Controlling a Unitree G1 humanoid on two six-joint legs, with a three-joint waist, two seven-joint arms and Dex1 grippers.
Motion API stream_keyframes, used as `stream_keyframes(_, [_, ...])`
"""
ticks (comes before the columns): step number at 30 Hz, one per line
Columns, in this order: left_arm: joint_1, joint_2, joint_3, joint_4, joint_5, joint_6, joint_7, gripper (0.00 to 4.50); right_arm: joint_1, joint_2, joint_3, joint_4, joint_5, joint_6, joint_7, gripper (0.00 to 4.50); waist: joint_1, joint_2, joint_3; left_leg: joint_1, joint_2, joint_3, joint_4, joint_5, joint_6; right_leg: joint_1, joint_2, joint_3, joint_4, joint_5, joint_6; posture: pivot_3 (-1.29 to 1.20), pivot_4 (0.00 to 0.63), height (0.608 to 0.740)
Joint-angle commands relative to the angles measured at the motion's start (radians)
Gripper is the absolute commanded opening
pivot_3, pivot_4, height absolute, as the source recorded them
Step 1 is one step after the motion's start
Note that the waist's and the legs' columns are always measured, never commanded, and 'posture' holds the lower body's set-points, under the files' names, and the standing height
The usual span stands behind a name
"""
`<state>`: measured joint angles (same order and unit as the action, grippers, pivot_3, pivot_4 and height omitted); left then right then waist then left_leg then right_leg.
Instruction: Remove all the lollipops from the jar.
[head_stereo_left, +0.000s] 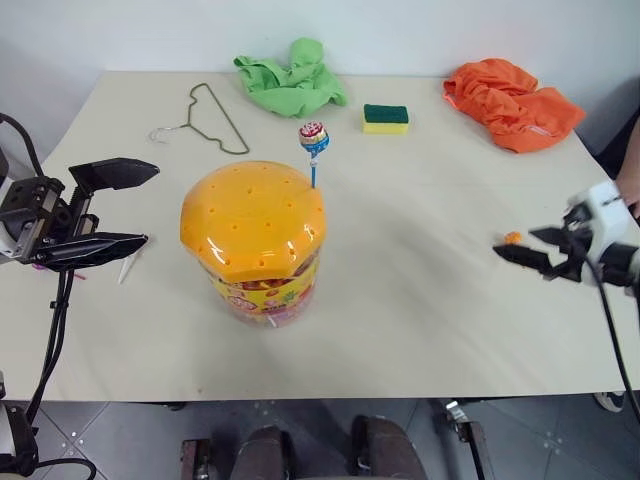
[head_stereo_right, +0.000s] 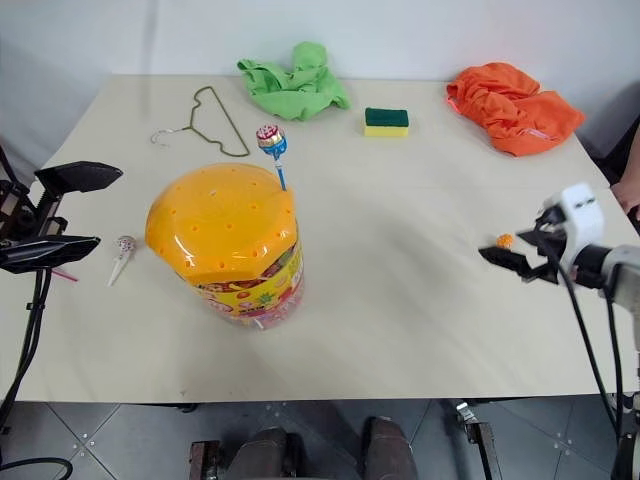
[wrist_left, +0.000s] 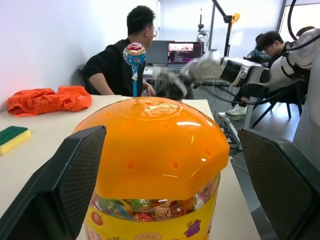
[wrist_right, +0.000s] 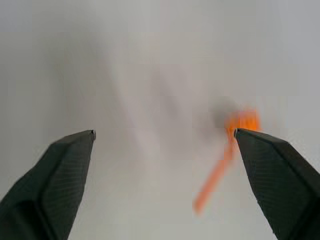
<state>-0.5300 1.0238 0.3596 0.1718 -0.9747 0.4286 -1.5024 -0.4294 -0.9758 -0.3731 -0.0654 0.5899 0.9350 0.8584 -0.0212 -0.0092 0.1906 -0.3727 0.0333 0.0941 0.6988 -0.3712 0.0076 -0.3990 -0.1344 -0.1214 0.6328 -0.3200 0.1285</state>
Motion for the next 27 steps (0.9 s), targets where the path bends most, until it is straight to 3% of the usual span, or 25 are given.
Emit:
stream_keyframes(1, [-0.03,0.014,0.017,-0.003,0.008,0.002,-0.104,4.5,-0.112,0.001,-0.077,-0.269,0.255,0.082,0.044,4.46,-0.006,0.0,0.0,0.0,0.001,-0.001,0.0,0.0,0.0,0.0,0.001,0.001,0.0,0.0,0.0,0.0,0.15,0.74])
stream_keyframes(9, [-0.075,-0.012,-0.008,0.022,0.032,-0.01,-0.108,4.5,-0.454,0.221,0.246,-0.219,0.237,-0.018,0.054,4.46,-0.006,-0.002,-0.001,0.001,0.0,0.001,0.001,0.0,0.0,0.0,0.001,0.002,0.001,0.0,0.0,0.0,0.15,0.74])
stream_keyframes(20, [0.059,-0.022,0.098,-0.104,0.001,0.012,-0.04,4.5,-0.576,0.418,0.395,-0.008,0.162,-0.179,0.208,4.46,-0.013,-0.002,-0.001,0.0,-0.001,-0.001,0.0,-0.002,0.002,-0.002,0.0,-0.001,0.004,0.0,0.0,0.0,0.15,0.74])
stream_keyframes(23, [0.096,-0.02,0.132,-0.132,-0.004,0.02,-0.028,4.5,-0.613,0.454,0.392,0.014,0.167,-0.184,0.215,3.92,-0.013,-0.002,-0.001,0.0,-0.001,-0.001,0.0,-0.002,0.002,-0.003,0.0,-0.001,0.004,0.0,0.0,0.0,0.15,0.74])
stream_keyframes(27, [0.113,-0.025,0.151,-0.152,-0.006,0.028,-0.02,4.5,-0.645,0.477,0.402,0.038,0.147,-0.193,0.216,2.69,-0.012,-0.002,-0.001,0.0,-0.001,-0.001,0.0,-0.002,0.002,-0.003,-0.001,-0.001,0.004,0.0,0.0,0.0,0.15,0.74])
